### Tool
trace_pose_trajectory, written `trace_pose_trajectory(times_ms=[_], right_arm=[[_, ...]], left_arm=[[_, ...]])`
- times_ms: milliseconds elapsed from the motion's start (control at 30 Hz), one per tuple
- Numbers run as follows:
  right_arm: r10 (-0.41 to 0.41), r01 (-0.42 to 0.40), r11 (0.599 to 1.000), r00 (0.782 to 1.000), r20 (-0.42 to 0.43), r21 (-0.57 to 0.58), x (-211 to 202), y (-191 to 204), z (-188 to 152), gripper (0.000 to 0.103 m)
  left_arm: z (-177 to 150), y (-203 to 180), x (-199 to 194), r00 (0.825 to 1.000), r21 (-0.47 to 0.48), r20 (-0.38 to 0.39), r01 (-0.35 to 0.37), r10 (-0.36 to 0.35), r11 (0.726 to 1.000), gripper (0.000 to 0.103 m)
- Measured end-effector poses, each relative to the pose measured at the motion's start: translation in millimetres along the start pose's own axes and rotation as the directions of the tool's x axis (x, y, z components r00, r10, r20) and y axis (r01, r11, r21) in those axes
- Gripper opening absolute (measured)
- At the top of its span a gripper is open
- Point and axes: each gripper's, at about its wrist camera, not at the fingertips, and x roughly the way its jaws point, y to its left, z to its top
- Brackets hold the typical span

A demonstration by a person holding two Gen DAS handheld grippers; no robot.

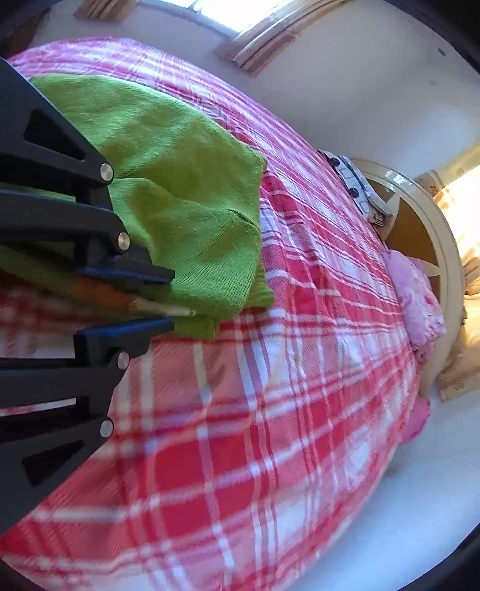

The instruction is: Fold small clothes

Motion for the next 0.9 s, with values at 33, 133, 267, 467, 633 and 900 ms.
trace_pose_trajectory(times_ms=[33, 133, 267, 467, 633, 900], right_arm=[[-0.03, 0.03, 1.0, 0.999, 0.025, -0.008, -8.4, 0.7, -1.4, 0.02], [-0.067, 0.074, 0.995, 0.993, 0.099, -0.067, -47.8, 3.7, -16.9, 0.02], [-0.002, 0.014, 0.995, 0.993, 0.119, -0.103, -83.8, 18.7, -42.5, 0.02], [0.013, -0.004, 0.993, 0.997, 0.077, -0.117, -84.0, 48.9, -59.5, 0.02], [-0.029, 0.031, 0.997, 0.999, 0.032, -0.067, -71.6, 41.8, -82.4, 0.02], [0.009, -0.008, 0.999, 0.999, -0.033, 0.034, -59.2, 31.6, -115.2, 0.023]], left_arm=[[-2.4, 7.3, -4.9, 1.0, -0.007, -0.001, -0.002, 0.002, 1.0, 0.035], [-9.4, 34.1, -32.9, 0.998, -0.055, 0.025, -0.054, 0.055, 0.997, 0.037], [7.4, 61.6, -49.4, 0.988, -0.124, 0.074, -0.125, 0.135, 0.984, 0.037], [35.6, 80.0, -25.5, 0.949, -0.119, 0.027, -0.31, 0.315, 0.943, 0.037], [28.5, 78.4, -15.7, 0.913, -0.064, 0.009, -0.406, 0.407, 0.912, 0.047], [17.9, 77.6, -11.0, 0.877, -0.003, -0.01, -0.481, 0.481, 0.877, 0.049]])
